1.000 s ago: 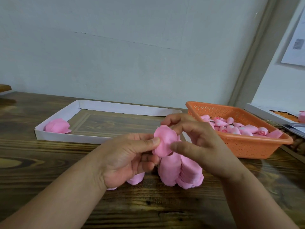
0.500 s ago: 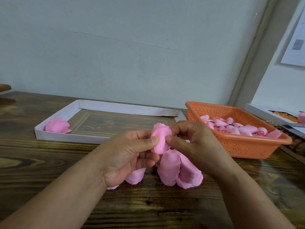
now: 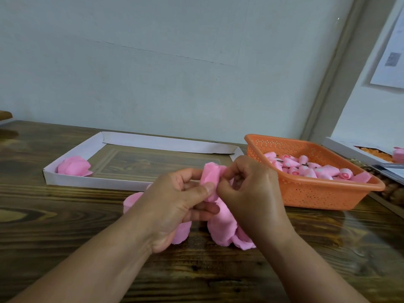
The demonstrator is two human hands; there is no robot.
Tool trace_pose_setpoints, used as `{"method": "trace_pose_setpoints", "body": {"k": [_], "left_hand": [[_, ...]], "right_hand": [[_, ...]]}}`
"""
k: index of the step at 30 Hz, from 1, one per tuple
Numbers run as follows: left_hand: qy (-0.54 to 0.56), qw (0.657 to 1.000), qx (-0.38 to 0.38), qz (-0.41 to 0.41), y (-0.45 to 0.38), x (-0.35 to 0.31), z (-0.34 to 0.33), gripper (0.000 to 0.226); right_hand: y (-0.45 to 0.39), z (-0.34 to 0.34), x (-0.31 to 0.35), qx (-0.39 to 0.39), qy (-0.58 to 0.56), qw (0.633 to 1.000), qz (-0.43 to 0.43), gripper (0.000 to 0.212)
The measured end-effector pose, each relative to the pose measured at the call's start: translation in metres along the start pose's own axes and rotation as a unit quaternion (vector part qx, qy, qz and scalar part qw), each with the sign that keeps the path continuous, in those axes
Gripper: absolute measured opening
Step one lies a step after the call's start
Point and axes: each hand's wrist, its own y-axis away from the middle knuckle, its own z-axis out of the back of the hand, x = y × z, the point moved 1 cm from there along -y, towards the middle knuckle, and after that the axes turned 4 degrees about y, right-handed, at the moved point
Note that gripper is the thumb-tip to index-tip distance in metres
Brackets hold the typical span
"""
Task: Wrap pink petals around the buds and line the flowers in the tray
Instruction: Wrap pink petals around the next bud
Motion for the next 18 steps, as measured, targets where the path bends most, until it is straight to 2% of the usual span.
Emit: {"method": "trace_pose_setpoints", "body": {"k": [2, 11, 18], "left_hand": [[0.007, 1.000, -0.009, -0.014, 0.000, 0.000, -0.001, 0.022], [0.003, 0.998, -0.037, -0.060, -0.002, 0.001, -0.005, 0.019], [0.026, 0.994, -0.064, -0.081, -0.004, 0.000, -0.003, 0.018]], "right_hand": [[0.002, -0.001, 0.002, -0.022, -0.001, 1.000, 0.013, 0.027], [0.004, -0.003, 0.008, -0.025, -0.097, 0.995, -0.021, 0.035], [0.008, -0.004, 0.014, 0.011, -0.188, 0.982, -0.034, 0.026]]}}
